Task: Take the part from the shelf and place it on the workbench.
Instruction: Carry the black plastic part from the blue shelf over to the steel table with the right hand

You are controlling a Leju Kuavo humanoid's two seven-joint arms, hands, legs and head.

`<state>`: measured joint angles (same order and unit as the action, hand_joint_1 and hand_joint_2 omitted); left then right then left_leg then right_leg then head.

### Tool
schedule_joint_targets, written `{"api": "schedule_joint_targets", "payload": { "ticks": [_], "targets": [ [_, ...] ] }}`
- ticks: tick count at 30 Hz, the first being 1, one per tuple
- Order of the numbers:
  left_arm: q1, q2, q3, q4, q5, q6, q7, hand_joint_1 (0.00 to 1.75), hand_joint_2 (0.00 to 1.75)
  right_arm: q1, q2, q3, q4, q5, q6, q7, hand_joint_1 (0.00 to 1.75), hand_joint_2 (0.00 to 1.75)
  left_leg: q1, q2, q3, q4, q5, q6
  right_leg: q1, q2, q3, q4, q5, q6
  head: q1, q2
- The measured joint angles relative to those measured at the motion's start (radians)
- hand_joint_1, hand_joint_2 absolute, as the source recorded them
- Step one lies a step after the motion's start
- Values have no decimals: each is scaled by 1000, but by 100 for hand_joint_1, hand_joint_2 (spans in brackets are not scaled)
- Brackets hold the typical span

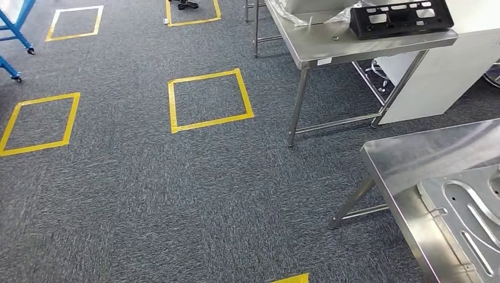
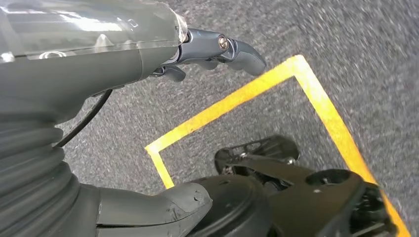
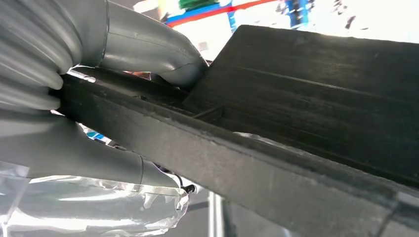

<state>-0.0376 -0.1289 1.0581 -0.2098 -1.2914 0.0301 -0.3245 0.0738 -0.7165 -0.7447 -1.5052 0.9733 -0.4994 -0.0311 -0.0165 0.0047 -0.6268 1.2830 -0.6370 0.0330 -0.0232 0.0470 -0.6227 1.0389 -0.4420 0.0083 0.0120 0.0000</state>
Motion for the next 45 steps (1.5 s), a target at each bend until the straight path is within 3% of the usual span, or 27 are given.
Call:
{"api": "schedule_joint_targets", "payload": {
  "ticks": [2, 4, 5, 7, 9, 11, 13, 14, 15, 17, 19, 20, 22, 24, 26, 28, 29, 30, 31, 33, 35, 37, 38, 40, 42, 44, 45],
  "targets": [
    [1, 0, 2, 0, 0, 0, 1, 0, 175, 4, 3, -20, -3, 0, 7, -15, 175, 175, -4, -34, 62, -134, 74, 16, 1, 27, -1, 0, 4, 0, 0, 0],
    [0, 2, 4, 0, 0, 0, 4, 0, 175, 3, 13, -28, -8, 19, 10, -22, 175, 175, -7, -73, 111, -242, 114, 27, -1, 52, -4, -1, 11, 7, 0, 0],
    [0, 2, 5, 0, 0, 0, 6, 0, 175, 2, 20, -27, -10, 37, 11, -20, 175, 175, -9, -80, 119, -263, 117, 30, -4, 65, -7, -2, 16, 13, -1, 0],
    [-4, 1, 7, 0, -2, 1, 8, 0, 175, -1, 32, -18, -10, 89, 8, -3, 175, 175, -9, -55, 124, -278, 127, 35, -9, 88, -11, -8, 26, 27, -3, 0],
    [-8, 0, 8, 0, -6, 3, 9, 0, 175, -14, 42, 5, -4, 145, -5, 25, 175, 175, -6, -25, 131, -305, 148, 45, -6, 58, -25, 9, 10, 34, -1, 0],
    [-9, -1, 9, 0, -10, 5, 8, 0, 175, -37, 57, 45, 8, 191, -22, 52, 175, 175, -5, 3, 130, -321, 162, 50, -3, -8, -65, 96, -49, 38, 3, 0],
    [-8, -1, 10, 0, -14, 6, 8, 0, 175, -55, 75, 94, 24, 227, -33, 72, 175, 175, -6, 31, 122, -321, 166, 48, -9, -38, -106, 206, -103, 48, 5, 0],
    [-8, -1, 10, 0, -16, 6, 9, 0, 175, -59, 83, 116, 31, 243, -35, 79, 175, 175, -6, 45, 118, -319, 166, 47, -14, -44, -110, 229, -108, 54, 4, 0],
    [-8, -2, 10, 0, -17, 6, 9, 0, 175, -62, 90, 134, 38, 257, -35, 84, 175, 175, -5, 57, 114, -315, 165, 44, -19, -49, -95, 215, -96, 59, 4, 0],
    [-9, -4, 10, 0, -18, 6, 8, 0, 175, -72, 100, 161, 49, 280, -35, 93, 175, 175, -3, 79, 105, -298, 157, 34, -26, -78, -22, 97, -48, 70, 4, 0],
    [-10, -4, 11, 0, -20, 6, 7, 0, 175, -86, 109, 191, 63, 304, -32, 102, 175, 175, -6, 97, 100, -279, 146, 19, -23, -110, 32, 2, -23, 64, 4, 0],
    [-12, -3, 12, 0, -20, 6, 6, 0, 175, -91, 113, 208, 71, 320, -26, 106, 175, 175, -8, 105, 100, -273, 142, 13, -18, -115, 37, -10, -25, 56, 4, 0],
    [-15, -3, 14, 0, -24, 6, 4, 0, 175, -95, 118, 244, 87, 359, -10, 113, 175, 175, -8, 120, 101, -269, 136, 3, -15, -94, 32, -5, -23, 39, 2, 0],
    [-19, -2, 16, 0, -28, 6, 2, 0, 175, -103, 121, 276, 108, 397, -2, 122, 175, 175, -2, 86, 92, -244, 115, -8, -18, -74, 28, -7, -18, 25, 1, 0],
    [-19, -2, 18, 0, -30, 6, 2, 0, 175, -116, 125, 307, 128, 418, -1, 130, 175, 175, 5, 24, 49, -148, 56, -15, -18, -55, 23, -9, -13, 14, -1, 0],
    [-16, -2, 19, 0, -31, 6, 1, 0, 175, -124, 129, 330, 143, 423, -1, 133, 175, 175, 6, 1, -15, -14, 0, -15, -15, -32, 17, -8, -10, 8, -2, 0],
    [-14, -2, 19, 0, -31, 6, 1, 0, 175, -125, 131, 339, 149, 424, -2, 134, 175, 175, 7, 0, -34, 23, -5, -13, -13, -20, 15, -7, -9, 7, -2, 0],
    [-13, -3, 19, 0, -31, 6, 2, 0, 175, -127, 131, 345, 155, 425, -2, 134, 175, 175, 7, -2, -35, 21, 11, -10, -11, -6, 14, -7, -8, 7, -2, 0],
    [-12, -3, 19, 0, -31, 6, 2, 0, 175, -128, 132, 349, 159, 425, -2, 135, 175, 175, 7, -6, -17, -21, 44, -6, -10, 8, 14, -6, -7, 7, -2, 0],
    [-12, -2, 20, 0, -31, 6, 2, 0, 175, -131, 132, 356, 168, 426, -2, 136, 175, 175, 7, -47, 45, -161, 115, 5, -9, 33, 13, -5, -5, 10, -2, 0],
    [-12, -1, 20, 0, -31, 6, 2, 0, 175, -135, 133, 362, 175, 426, -2, 137, 175, 175, 7, -79, 79, -243, 142, 9, -10, 57, 8, -4, 1, 20, -2, 0],
    [-13, 0, 20, 0, -31, 6, 2, 0, 175, -137, 134, 367, 181, 426, -2, 138, 175, 175, 4, -64, 84, -255, 146, 12, -14, 83, 2, -10, 10, 35, -1, 0],
    [-14, 0, 20, 0, -31, 6, 2, 0, 175, -136, 133, 370, 184, 426, -2, 138, 175, 175, 4, -51, 86, -262, 152, 17, -16, 83, 0, -12, 12, 41, -1, 0],
    [-16, -1, 20, 0, -31, 6, 2, 0, 175, -139, 132, 374, 190, 426, -2, 138, 175, 175, 6, -24, 90, -281, 166, 30, -13, 34, -18, 19, -13, 48, 4, 0],
    [-14, -1, 20, 0, -31, 6, 1, 0, 175, -145, 131, 380, 194, 426, -2, 138, 175, 175, 5, 3, 87, -288, 172, 37, -9, -29, -66, 126, -76, 51, 9, 0],
    [-12, -1, 20, 0, -31, 6, 2, 0, 175, -146, 133, 386, 200, 426, -1, 138, 175, 175, 3, 29, 82, -285, 172, 37, -10, -43, -109, 232, -117, 56, 10, 0],
    [-11, -1, 20, 0, -31, 6, 2, 0, 175, -146, 135, 390, 203, 429, 0, 138, 175, 175, 2, 42, 80, -283, 172, 36, -11, -45, -108, 240, -111, 58, 10, 0]
  ]
}}
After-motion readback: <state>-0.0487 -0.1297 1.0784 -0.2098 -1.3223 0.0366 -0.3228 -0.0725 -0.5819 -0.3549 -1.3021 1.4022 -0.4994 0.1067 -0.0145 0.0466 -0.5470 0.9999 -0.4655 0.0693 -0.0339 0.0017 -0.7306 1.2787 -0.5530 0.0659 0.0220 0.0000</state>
